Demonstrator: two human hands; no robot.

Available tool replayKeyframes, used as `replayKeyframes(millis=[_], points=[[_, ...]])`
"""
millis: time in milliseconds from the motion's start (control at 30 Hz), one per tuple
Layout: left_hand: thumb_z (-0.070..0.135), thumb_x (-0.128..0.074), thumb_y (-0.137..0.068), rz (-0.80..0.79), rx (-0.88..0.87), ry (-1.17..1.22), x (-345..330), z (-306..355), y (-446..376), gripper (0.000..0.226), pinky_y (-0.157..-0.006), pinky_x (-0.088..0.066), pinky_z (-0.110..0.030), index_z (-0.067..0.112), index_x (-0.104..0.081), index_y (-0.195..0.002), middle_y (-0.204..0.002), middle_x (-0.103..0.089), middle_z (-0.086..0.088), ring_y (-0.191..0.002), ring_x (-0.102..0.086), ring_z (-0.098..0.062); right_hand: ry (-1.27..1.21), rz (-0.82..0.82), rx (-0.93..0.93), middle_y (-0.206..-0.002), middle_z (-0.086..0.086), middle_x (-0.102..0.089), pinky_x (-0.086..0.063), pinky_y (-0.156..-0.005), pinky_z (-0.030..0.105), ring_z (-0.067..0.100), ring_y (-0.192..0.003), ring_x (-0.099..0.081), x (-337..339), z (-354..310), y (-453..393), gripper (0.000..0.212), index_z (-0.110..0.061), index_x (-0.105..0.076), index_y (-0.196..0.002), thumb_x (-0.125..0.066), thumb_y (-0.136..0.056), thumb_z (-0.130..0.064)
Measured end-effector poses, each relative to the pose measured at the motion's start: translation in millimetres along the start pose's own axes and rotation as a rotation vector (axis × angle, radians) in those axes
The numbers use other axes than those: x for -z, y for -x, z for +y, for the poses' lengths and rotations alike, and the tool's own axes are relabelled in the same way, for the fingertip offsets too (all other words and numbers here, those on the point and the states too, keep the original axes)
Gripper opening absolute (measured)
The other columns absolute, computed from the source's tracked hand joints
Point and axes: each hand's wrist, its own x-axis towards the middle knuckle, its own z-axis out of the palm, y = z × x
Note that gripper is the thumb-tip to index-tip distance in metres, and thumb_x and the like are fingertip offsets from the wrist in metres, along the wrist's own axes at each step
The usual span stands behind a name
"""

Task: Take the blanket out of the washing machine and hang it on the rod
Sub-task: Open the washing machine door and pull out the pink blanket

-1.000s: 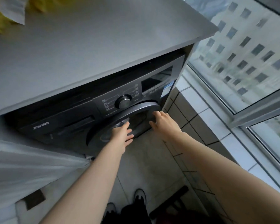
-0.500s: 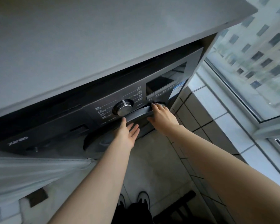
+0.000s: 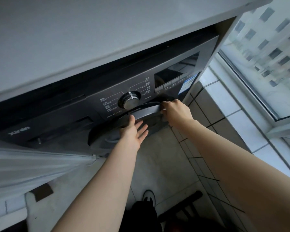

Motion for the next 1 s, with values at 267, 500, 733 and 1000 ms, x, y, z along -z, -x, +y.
replayKeyframes(millis=[267, 500, 733, 1000], points=[[0.038, -0.053, -0.096, 0.010, 0.004, -0.121, 26.2, -28.6, 17.3, 0.028, -0.078, -0.054, -0.037, 0.010, -0.052, -0.096, -0.112, -0.067, -0.011, -0.097, -0.067, -0.025, 0.091, -0.004, -0.018, -0.103, 0.003, -0.066, -0.040, -0.065, 0.032, 0.027, -0.101, -0.054, -19.7, 10.1, 62.4, 0.027, -0.014, -0.058, -0.107, -0.050, -0.096, -0.037], [0.030, -0.054, -0.096, -0.071, 0.005, -0.155, 60.7, -50.4, 33.2, 0.037, -0.066, -0.057, -0.035, 0.001, -0.049, -0.118, -0.102, -0.067, -0.019, -0.082, -0.072, -0.027, -0.027, 0.021, -0.101, -0.100, 0.005, -0.066, -0.047, -0.069, 0.037, 0.031, -0.099, -0.058, -43.0, 2.5, 126.6, 0.027, -0.013, -0.059, -0.103, -0.055, -0.092, -0.037], [0.026, -0.056, -0.096, -0.094, -0.001, -0.322, 125.3, -72.7, 57.6, 0.033, -0.067, -0.056, -0.038, 0.000, -0.052, -0.115, -0.095, -0.068, -0.021, -0.079, -0.071, -0.030, -0.034, -0.044, -0.162, -0.102, 0.003, -0.067, -0.041, -0.067, 0.033, 0.027, -0.103, -0.056, -67.2, -40.3, 224.8, 0.030, -0.019, -0.064, -0.107, -0.054, -0.092, -0.042], [0.027, -0.059, -0.095, -0.038, -0.137, -0.534, 207.4, -78.6, 87.0, 0.018, -0.067, -0.055, -0.033, 0.009, -0.059, -0.097, -0.098, -0.070, -0.011, -0.074, -0.073, -0.025, 0.026, -0.078, -0.154, -0.096, 0.005, -0.068, -0.031, -0.066, 0.031, 0.029, -0.097, -0.060, -97.8, -126.0, 309.4, 0.040, -0.017, -0.060, -0.104, -0.050, -0.091, -0.054]])
